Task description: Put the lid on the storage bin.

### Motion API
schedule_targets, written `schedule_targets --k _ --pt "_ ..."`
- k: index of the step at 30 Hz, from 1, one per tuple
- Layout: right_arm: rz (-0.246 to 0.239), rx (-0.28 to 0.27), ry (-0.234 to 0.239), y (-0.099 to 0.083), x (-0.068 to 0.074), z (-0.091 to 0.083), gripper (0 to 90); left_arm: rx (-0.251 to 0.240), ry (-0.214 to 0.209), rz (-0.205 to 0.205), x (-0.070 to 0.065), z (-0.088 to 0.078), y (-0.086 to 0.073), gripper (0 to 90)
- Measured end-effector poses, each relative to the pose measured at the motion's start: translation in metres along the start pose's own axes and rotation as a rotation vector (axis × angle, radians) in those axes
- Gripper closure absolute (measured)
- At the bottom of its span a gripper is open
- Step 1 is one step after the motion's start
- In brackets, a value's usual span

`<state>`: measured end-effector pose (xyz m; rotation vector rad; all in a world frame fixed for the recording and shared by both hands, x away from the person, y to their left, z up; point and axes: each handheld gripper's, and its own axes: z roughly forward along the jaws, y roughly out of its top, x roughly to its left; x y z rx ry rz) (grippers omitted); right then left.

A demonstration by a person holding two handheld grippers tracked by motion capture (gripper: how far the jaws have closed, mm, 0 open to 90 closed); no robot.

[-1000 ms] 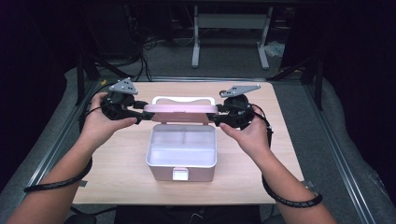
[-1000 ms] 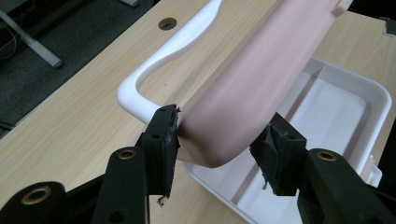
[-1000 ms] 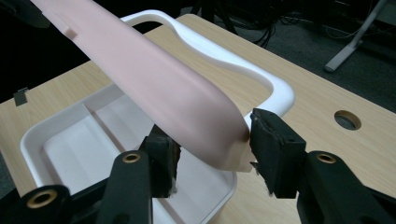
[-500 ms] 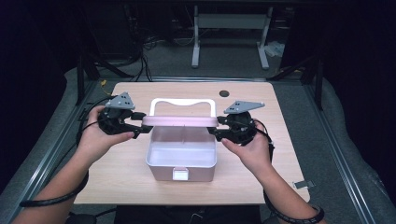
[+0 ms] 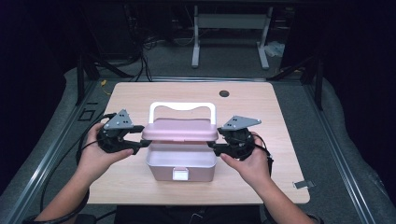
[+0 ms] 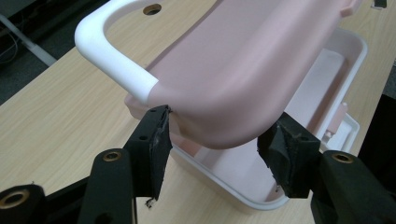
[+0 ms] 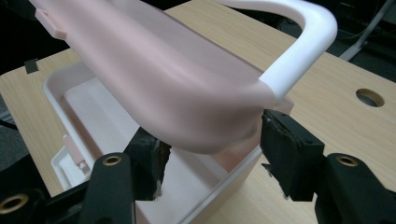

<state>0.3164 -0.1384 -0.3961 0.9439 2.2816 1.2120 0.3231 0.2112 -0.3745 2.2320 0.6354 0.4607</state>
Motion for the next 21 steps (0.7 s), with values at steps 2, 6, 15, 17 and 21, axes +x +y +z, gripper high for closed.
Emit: schedule_targets --k 2,6,15,17,21 --pt "0.011 -0.005 0.007 -0.004 0.001 0.000 42.9 0.003 0.003 0.004 -0.003 0.000 -0.002 44.6" --pt "0.020 -0.008 0.017 -0.011 0.003 0.000 43.0 0.012 0.015 0.014 -0.007 0.001 -0.007 44.4" --pt "0.010 0.001 0.018 -0.025 0.008 0.001 43.0 0.018 -0.008 -0.004 -0.011 0.007 -0.020 44.6" --pt "0.009 -0.002 0.025 -0.027 0.009 0.002 42.9 0.019 -0.015 -0.010 -0.012 0.008 -0.024 45.0" --pt "0.002 0.010 0.007 -0.031 0.012 0.003 42.8 0.018 -0.021 -0.014 -0.013 0.009 -0.028 45.9"
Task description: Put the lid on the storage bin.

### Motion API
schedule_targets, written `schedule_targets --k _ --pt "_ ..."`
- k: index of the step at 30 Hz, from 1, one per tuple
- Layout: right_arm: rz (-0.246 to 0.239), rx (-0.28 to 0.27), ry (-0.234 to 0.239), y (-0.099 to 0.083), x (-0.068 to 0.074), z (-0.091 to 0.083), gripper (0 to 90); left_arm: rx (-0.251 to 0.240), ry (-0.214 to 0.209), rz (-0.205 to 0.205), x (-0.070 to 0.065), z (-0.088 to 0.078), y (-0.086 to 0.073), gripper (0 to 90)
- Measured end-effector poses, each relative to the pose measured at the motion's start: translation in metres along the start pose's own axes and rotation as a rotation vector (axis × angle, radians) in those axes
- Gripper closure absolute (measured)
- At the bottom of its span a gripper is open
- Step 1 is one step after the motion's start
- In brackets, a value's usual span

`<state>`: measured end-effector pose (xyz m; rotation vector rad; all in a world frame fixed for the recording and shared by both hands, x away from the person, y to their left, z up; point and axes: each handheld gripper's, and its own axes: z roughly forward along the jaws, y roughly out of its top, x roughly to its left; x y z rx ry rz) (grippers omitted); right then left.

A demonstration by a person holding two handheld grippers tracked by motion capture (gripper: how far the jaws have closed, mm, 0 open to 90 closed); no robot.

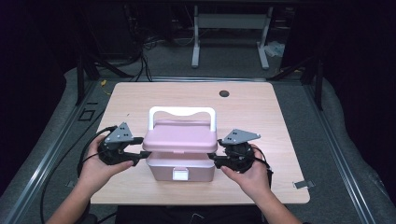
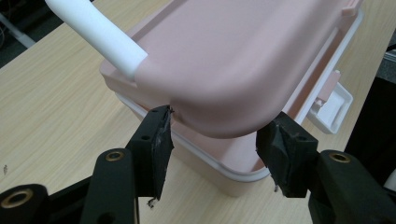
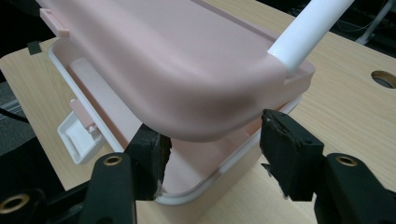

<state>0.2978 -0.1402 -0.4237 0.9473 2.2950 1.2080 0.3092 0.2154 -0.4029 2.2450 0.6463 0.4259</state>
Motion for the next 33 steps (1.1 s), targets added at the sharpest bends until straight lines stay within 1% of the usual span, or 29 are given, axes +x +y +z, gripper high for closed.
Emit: schedule_targets --k 2,4,7,10,11,13,14,17,19,20,22,24,26,27,28,30,33 --pt "-0.004 0.002 0.009 -0.001 0.000 0.000 42.7 -0.001 -0.002 0.000 0.000 0.000 -0.001 46.1" --pt "0.002 0.004 0.013 -0.003 0.001 -0.001 42.8 0.004 -0.005 0.001 -0.001 0.001 -0.002 46.1" --pt "0.022 0.004 0.034 -0.008 0.001 -0.001 43.8 0.009 -0.005 0.003 -0.003 0.003 -0.007 46.2" --pt "0.029 0.005 0.047 -0.013 0.001 -0.001 44.1 0.007 -0.007 -0.008 -0.005 0.004 -0.011 46.3" --pt "0.030 0.013 0.037 -0.014 0.002 -0.002 44.1 0.008 -0.010 -0.009 -0.005 0.005 -0.013 46.4" --pt "0.032 0.008 0.067 -0.017 0.003 0.000 44.4 0.015 -0.015 -0.011 -0.006 0.006 -0.016 46.4" --pt "0.030 0.020 0.055 -0.018 0.004 0.000 44.5 0.015 -0.016 -0.013 -0.007 0.007 -0.017 46.4" --pt "0.029 0.027 0.069 -0.021 0.006 0.001 45.1 0.024 -0.028 -0.016 -0.008 0.007 -0.020 46.6" --pt "0.035 0.037 0.072 -0.022 0.007 0.001 45.1 0.037 -0.035 -0.013 -0.009 0.006 -0.021 46.6" --pt "0.038 0.046 0.082 -0.023 0.008 0.001 45.1 0.048 -0.037 -0.009 -0.010 0.005 -0.022 46.5" --pt "0.025 0.067 0.075 -0.025 0.009 0.000 45.4 0.060 -0.039 -0.007 -0.011 0.004 -0.024 46.3" --pt "0.021 0.079 0.076 -0.027 0.009 -0.003 46.0 0.067 -0.043 -0.013 -0.012 0.003 -0.028 46.2" --pt "0.030 0.076 0.086 -0.029 0.009 -0.006 46.5 0.067 -0.043 -0.022 -0.012 0.002 -0.032 46.1" --pt "0.045 0.069 0.093 -0.029 0.008 -0.008 46.6 0.069 -0.041 -0.023 -0.011 0.001 -0.033 46.1" --pt "0.048 0.069 0.097 -0.029 0.007 -0.009 46.6 0.063 -0.038 -0.033 -0.011 0.000 -0.035 46.1" --pt "0.050 0.070 0.084 -0.028 0.005 -0.011 46.6 0.056 -0.032 -0.047 -0.008 -0.002 -0.039 46.1" --pt "0.065 0.068 0.073 -0.029 -0.002 -0.012 46.6 0.048 -0.024 -0.065 -0.005 -0.005 -0.044 46.2"
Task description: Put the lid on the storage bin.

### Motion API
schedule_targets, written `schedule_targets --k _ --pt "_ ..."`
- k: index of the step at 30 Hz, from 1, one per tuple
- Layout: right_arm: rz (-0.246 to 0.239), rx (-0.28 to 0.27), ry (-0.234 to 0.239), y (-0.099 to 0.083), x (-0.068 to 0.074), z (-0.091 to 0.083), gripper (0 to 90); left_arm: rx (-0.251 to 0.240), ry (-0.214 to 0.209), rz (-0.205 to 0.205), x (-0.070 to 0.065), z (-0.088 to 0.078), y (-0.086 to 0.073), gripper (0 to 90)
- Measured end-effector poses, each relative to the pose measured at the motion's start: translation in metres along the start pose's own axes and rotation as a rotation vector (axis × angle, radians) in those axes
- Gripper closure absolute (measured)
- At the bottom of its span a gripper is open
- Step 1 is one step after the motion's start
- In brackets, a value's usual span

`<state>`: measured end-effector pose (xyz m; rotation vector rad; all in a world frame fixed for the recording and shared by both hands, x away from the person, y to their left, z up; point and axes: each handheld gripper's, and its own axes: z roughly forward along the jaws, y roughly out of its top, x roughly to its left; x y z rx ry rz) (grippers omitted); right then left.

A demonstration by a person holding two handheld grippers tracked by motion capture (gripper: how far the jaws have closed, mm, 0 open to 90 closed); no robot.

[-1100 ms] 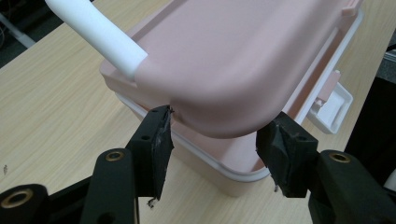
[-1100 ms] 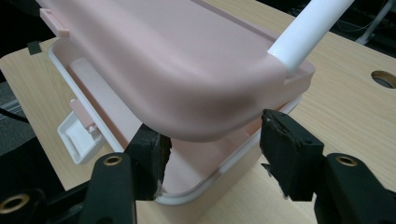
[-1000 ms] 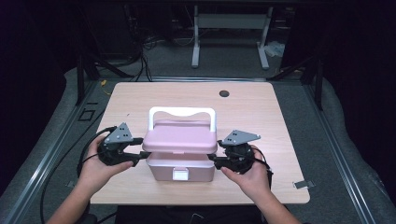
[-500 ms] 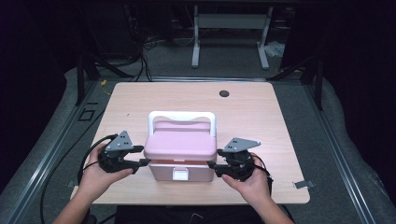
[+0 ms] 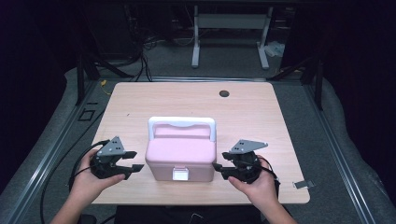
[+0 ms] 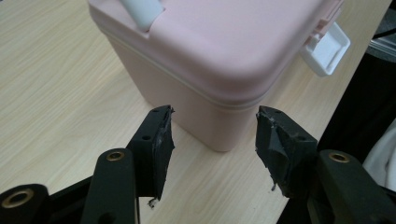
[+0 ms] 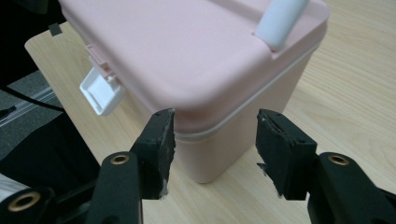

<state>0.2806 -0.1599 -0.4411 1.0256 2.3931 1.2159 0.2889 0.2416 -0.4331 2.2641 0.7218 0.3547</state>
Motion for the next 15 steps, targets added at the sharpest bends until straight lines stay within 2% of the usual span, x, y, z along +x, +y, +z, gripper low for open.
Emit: schedule_targets --k 6,9,15 --pt "0.063 -0.015 -0.006 -0.006 -0.016 0.000 46.6 0.007 0.031 -0.035 0.013 0.002 -0.012 46.4" --pt "0.090 -0.004 -0.036 -0.012 -0.027 0.003 46.6 0.005 0.031 -0.069 0.021 0.007 -0.017 46.9" --pt "0.104 0.023 -0.095 -0.023 -0.041 0.014 46.6 0.010 0.045 -0.088 0.033 0.022 -0.026 47.8"
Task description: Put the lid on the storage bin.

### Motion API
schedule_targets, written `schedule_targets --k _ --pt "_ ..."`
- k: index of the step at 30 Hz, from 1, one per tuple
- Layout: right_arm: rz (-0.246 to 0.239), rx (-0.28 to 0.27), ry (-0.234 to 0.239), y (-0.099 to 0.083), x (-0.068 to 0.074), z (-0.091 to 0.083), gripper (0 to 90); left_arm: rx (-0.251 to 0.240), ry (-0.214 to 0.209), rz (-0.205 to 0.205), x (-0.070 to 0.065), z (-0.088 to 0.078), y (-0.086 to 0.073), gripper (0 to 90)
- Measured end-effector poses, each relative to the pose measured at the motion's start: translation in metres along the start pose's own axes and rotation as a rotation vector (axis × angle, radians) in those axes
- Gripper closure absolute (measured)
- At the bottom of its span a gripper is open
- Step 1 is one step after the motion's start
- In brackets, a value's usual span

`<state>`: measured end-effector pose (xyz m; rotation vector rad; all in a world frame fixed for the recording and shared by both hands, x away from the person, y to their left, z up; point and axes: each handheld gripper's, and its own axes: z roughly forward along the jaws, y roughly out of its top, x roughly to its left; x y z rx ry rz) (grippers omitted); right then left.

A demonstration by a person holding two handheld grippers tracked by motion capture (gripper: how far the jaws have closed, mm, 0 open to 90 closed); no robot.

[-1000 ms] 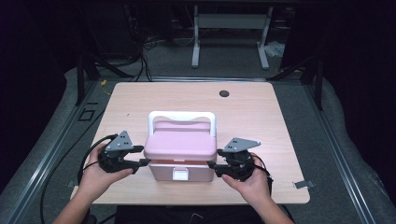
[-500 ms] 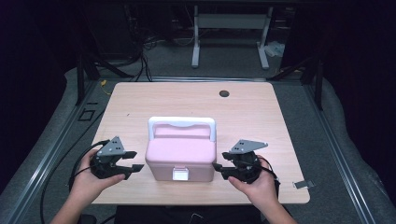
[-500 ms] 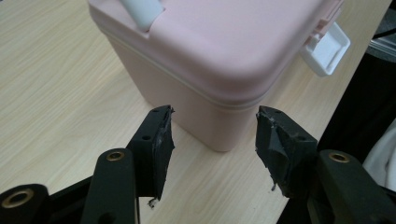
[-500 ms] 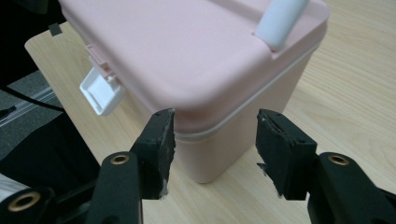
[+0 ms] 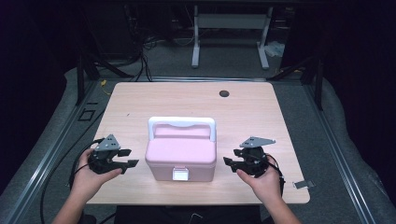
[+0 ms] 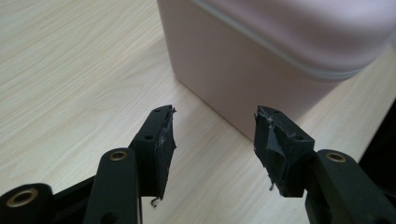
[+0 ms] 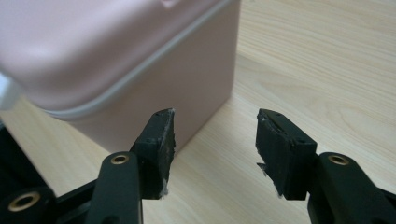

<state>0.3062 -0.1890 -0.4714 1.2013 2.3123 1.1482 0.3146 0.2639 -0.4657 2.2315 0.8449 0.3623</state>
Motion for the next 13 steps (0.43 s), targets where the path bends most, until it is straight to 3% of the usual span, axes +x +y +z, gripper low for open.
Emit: schedule_targets --k 5,10,13 --pt "0.000 0.023 -0.029 -0.009 -0.006 0.010 46.5 0.025 0.001 -0.030 0.009 0.013 -0.013 49.3" --pt "0.021 0.020 -0.007 -0.015 -0.009 0.016 46.5 0.024 -0.006 -0.061 0.013 0.020 -0.024 49.4" --pt "0.022 0.014 -0.004 -0.019 -0.009 0.020 46.5 0.025 -0.015 -0.054 0.014 0.022 -0.029 49.5"
